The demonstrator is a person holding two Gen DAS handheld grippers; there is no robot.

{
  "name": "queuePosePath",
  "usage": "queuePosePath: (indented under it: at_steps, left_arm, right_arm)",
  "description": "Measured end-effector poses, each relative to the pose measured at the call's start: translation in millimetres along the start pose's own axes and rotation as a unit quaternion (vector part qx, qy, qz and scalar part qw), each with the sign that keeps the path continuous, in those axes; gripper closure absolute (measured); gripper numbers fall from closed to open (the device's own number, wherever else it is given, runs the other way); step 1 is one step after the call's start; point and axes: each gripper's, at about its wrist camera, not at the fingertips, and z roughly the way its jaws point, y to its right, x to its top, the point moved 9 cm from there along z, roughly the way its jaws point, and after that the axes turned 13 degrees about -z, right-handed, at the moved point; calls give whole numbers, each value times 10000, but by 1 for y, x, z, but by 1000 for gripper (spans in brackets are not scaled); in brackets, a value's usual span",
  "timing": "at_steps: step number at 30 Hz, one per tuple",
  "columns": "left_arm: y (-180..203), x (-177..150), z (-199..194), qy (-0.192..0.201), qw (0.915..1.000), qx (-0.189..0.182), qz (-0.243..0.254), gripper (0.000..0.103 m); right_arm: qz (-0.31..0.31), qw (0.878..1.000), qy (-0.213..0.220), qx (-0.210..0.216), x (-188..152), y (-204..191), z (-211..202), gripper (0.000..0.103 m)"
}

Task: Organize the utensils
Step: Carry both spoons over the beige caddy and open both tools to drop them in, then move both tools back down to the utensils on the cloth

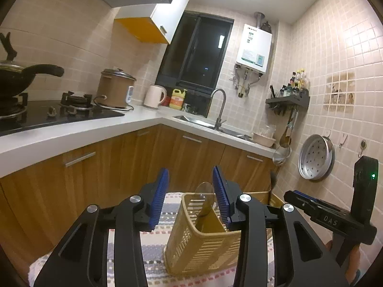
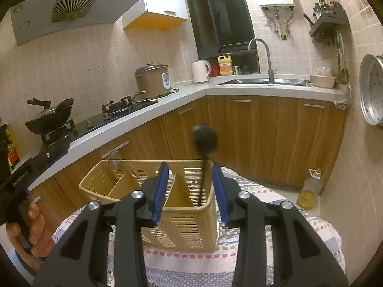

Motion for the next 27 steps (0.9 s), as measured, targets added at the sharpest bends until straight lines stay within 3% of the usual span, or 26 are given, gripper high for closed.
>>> queuePosePath:
  at_steps: [8, 11, 14, 18, 22, 27]
  left_arm:
    - [3, -10, -28, -111, 9998, -35, 176, 66]
    - [7, -24, -36, -429, 9984, -13, 359, 66]
    - [12, -50, -41, -1035, 9932, -58, 532, 66]
    - [14, -93, -43, -2068, 9754, -4, 769, 66]
    - [0, -143, -46, -3179, 9451, 117, 748, 66]
    - [-16, -186, -51, -3877, 9172, 332, 856, 69]
  right_arm:
    - [-31, 10000, -9, 9, -4, -5, -29, 68]
    - [-156, 9997, -181, -26, -9, -10, -43, 68]
    - [-289, 9980, -570, 16, -26, -19, -51, 68]
    - [-409, 9905, -1306, 127, -57, -32, -55, 68]
    - [-228, 9759, -2082, 606, -97, -47, -56, 68]
    - [340, 9450, -2956, 1358, -147, -62, -57, 69]
